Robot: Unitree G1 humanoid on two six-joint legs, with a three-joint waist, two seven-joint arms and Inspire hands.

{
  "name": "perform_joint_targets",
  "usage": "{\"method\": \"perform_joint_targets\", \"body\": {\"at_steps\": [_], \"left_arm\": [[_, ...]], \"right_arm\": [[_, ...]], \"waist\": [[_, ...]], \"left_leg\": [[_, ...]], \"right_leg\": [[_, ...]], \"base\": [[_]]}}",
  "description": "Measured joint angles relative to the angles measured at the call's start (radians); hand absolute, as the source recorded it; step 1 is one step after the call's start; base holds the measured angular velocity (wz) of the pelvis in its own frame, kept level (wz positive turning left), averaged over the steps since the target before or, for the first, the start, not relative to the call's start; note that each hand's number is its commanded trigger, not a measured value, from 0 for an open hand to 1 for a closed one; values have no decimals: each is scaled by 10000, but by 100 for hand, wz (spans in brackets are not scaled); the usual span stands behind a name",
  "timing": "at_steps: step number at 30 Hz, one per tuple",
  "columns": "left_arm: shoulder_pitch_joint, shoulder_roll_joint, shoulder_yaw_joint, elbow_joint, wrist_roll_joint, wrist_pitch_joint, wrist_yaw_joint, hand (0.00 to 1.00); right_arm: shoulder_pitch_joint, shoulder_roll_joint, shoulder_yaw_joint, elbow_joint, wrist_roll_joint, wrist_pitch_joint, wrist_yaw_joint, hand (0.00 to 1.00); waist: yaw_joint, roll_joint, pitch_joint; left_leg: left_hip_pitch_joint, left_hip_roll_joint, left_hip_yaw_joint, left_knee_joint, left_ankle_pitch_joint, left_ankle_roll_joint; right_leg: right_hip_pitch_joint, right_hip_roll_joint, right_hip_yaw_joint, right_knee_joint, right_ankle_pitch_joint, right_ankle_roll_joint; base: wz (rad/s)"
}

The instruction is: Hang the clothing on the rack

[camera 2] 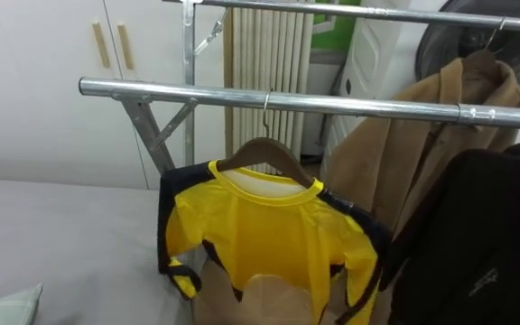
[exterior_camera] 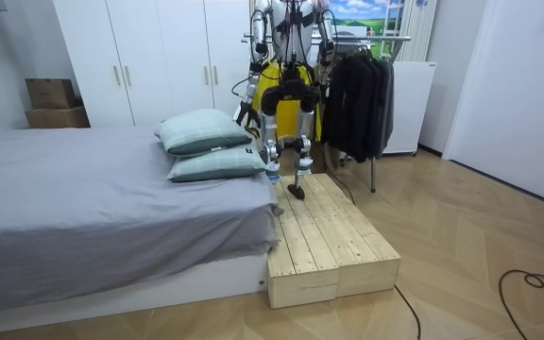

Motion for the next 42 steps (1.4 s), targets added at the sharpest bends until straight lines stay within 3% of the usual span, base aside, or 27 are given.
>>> {"method": "perform_joint_targets", "body": {"at_steps": [8, 14, 19, 30, 42], "left_arm": [[10, -2, 88, 59, -23, -6, -2, 0], [7, -22, 66, 195, -431, -245, 6, 0], [8, -35, 76, 205, -425, -286, 9, 0], [1, -44, -104, 204, -427, -470, 24, 0], [-9, -65, -235, 207, -823, -585, -22, 0]], "right_arm": [[102, 17, -237, 2066, -777, -254, -14, 0], [185, 84, -235, 3551, -828, -253, 30, 0], [394, 136, -237, 3913, -834, -263, 106, 0], [674, 547, -184, 4766, 307, -291, 1126, 0], [616, 533, -219, 5123, 434, -299, 1623, 0]], "waist": [[-52, 58, 32], [-66, 160, 60], [-139, 259, 12], [-367, 337, 12], [-388, 384, 40]], "left_leg": [[157, -1, 8, -31, -17, 9], [160, -3, 146, -30, -58, 1], [167, -3, 147, -30, -71, 9], [185, -10, 203, -36, -82, 4], [152, -19, 194, -33, -87, 13]], "right_leg": [[140, 34, 172, -21, -66, 19], [123, 34, 192, -35, -39, 43], [126, 34, 201, -48, -36, 41], [91, 27, 160, -5, -1, -10], [81, -8, 132, -15, 40, -60]], "base": [[0], [-5], [0], [-1], [0]]}}
